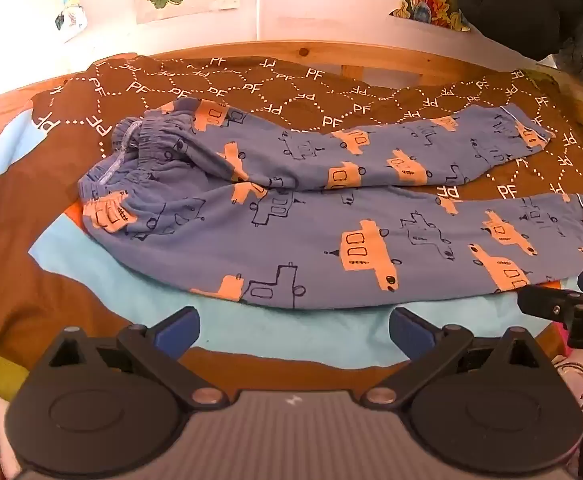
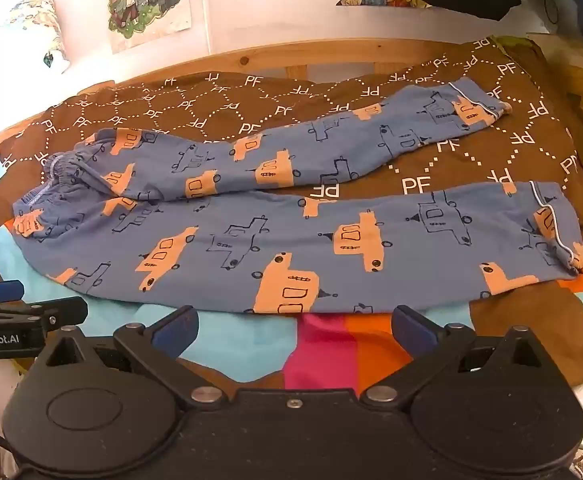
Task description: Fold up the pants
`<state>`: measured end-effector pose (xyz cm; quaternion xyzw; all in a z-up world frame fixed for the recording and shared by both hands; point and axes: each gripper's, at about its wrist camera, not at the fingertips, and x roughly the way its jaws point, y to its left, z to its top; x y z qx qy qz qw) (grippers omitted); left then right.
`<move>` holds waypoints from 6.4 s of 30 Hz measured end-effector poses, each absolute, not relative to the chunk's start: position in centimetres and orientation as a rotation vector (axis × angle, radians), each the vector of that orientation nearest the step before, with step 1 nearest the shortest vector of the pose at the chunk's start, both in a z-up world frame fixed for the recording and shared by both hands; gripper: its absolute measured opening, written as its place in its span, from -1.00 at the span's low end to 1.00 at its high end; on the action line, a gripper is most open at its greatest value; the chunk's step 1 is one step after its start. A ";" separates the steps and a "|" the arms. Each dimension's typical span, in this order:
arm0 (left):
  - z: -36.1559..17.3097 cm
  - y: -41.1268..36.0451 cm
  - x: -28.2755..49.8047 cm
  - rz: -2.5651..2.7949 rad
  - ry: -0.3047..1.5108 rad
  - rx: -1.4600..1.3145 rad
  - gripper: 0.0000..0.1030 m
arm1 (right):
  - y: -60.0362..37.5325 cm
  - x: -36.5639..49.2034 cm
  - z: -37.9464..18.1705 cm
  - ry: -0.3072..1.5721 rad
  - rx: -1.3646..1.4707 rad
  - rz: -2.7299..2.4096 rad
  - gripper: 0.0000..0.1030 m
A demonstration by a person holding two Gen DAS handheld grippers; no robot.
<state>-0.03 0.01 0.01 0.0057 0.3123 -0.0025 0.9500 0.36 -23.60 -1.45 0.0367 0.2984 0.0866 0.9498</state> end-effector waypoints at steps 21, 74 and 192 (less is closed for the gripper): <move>-0.2 0.2 -0.1 0.009 0.653 0.011 1.00 | -23.8 0.4 -1.5 0.609 0.077 0.172 0.99; -0.4 0.4 -0.2 0.023 0.662 0.011 1.00 | -23.7 0.3 -1.4 0.609 0.079 0.172 0.99; 10.4 14.7 35.3 -0.173 0.780 0.241 0.33 | -10.0 45.2 6.9 0.545 -0.686 0.850 0.15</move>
